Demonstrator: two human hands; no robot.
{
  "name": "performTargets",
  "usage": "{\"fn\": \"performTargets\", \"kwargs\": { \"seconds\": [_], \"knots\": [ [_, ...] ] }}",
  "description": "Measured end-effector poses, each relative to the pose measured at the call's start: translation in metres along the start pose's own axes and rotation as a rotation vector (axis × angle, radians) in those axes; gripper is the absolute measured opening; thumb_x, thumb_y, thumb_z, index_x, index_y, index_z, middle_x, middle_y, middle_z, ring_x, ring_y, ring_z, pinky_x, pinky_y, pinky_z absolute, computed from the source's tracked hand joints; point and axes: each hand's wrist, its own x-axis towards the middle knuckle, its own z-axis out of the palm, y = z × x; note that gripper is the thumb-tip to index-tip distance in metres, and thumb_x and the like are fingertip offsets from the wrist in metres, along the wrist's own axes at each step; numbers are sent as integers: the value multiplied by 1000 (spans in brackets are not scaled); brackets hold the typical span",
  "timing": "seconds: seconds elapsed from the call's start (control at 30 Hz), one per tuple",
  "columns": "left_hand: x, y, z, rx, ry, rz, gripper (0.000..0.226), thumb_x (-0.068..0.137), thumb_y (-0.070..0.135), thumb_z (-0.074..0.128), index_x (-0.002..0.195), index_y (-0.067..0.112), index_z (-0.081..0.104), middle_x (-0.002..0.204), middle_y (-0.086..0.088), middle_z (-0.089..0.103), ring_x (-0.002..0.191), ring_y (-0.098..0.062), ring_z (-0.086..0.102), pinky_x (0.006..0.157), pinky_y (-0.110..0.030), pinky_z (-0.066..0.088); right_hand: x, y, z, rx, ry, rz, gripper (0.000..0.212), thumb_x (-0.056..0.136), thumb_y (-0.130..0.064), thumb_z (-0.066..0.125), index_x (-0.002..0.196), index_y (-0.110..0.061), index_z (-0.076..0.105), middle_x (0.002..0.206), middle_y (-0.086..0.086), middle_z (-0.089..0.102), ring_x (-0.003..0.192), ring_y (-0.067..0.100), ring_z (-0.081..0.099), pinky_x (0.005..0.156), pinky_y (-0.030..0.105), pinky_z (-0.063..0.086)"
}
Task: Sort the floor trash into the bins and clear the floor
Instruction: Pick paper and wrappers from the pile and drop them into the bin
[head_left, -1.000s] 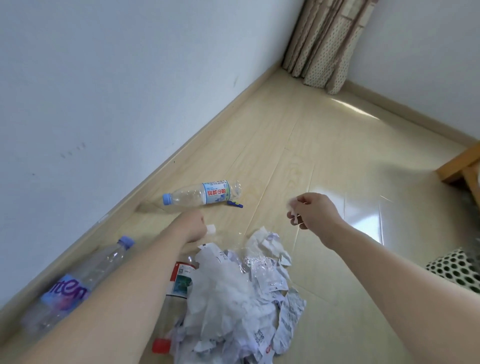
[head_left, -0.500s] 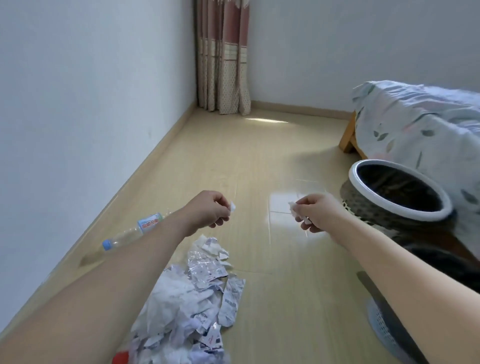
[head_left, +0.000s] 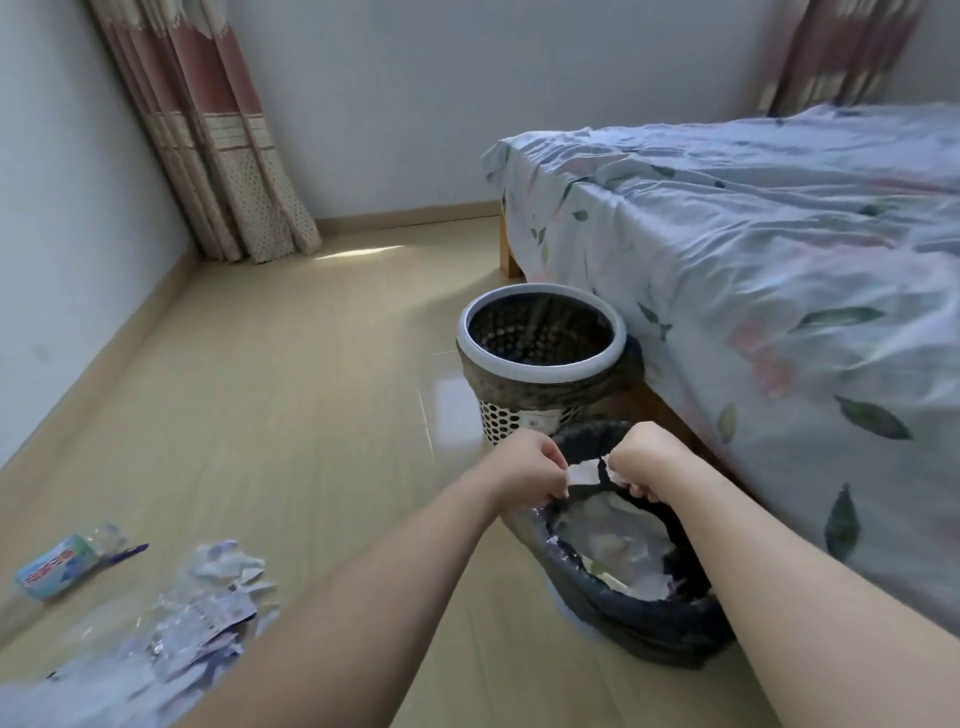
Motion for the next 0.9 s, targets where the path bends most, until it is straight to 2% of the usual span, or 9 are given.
{"fn": "performTargets", "kwargs": {
  "seconds": [0.03, 0.1, 0.23, 0.3, 0.43, 0.5, 0.57, 0.73, 0.9],
  "knots": [
    [5, 5, 11, 31, -29, -18, 14, 78, 0, 60, 78, 12, 68, 74, -8, 67, 63, -17, 61, 56, -26, 52, 2, 4, 0, -56, 4, -8, 12, 94, -11, 48, 90, -5, 58, 88, 10, 57, 81, 25, 59, 75, 31, 48],
    [10, 9, 20, 103, -41, -37, 17, 79, -2, 56, 85, 6, 71, 80, -13, 68, 65, -20, 62, 58, -28, 54, 1, 4, 2, -139, -6, 17, 23, 94, -12, 46, 111, -3, 60, 109, 14, 60, 104, 29, 60, 82, 30, 47],
    [4, -5, -9, 164, 75, -65, 26, 78, 1, 49, 91, 3, 71, 74, -11, 65, 64, -22, 58, 50, -21, 45, 4, -9, 9, -187, 32, -34, 36, 91, -12, 47, 124, -4, 56, 120, 15, 60, 106, 32, 58, 91, 36, 51],
    [-9, -26, -44, 153, 164, -113, 25, 78, 4, 47, 91, 4, 69, 78, -13, 68, 63, -21, 58, 49, -20, 41, 5, -24, 18, -209, 57, -85, 32, 90, -15, 50, 119, -6, 58, 114, 14, 62, 102, 32, 59, 90, 39, 51],
    [-62, -97, -125, 172, 276, -244, 23, 82, 3, 49, 96, 5, 67, 86, -14, 69, 62, -19, 57, 47, -18, 38, -8, -78, 69, -208, -27, -315, 13, 85, -16, 47, 86, -12, 59, 88, 9, 59, 83, 28, 57, 75, 34, 47],
    [-97, -138, -156, 232, 310, -303, 23, 84, 0, 50, 97, 5, 68, 85, -10, 67, 65, -19, 57, 48, -18, 38, -23, -109, 104, -258, -118, -437, 28, 90, -19, 46, 113, -14, 61, 114, 9, 60, 105, 28, 58, 86, 33, 45],
    [-133, -182, -178, 304, 330, -370, 23, 86, 1, 51, 99, 7, 69, 90, -7, 66, 70, -16, 58, 53, -19, 41, -45, -138, 143, -317, -220, -531, 42, 94, -22, 46, 136, -15, 50, 137, 7, 52, 125, 26, 50, 100, 32, 40],
    [-203, -288, -197, 405, 251, -536, 24, 84, 8, 53, 101, 13, 69, 104, -3, 68, 88, -18, 62, 69, -23, 48, -96, -192, 260, -404, -388, -667, 42, 93, -23, 49, 134, -17, 50, 135, 6, 52, 121, 25, 52, 95, 30, 43],
    [-240, -349, -199, 613, 74, -595, 28, 87, 12, 47, 109, 22, 62, 112, 2, 60, 101, -18, 56, 82, -29, 48, -112, -186, 371, -449, -509, -621, 51, 91, -16, 45, 141, -13, 37, 139, 13, 43, 121, 30, 49, 91, 34, 44]
  ]
}}
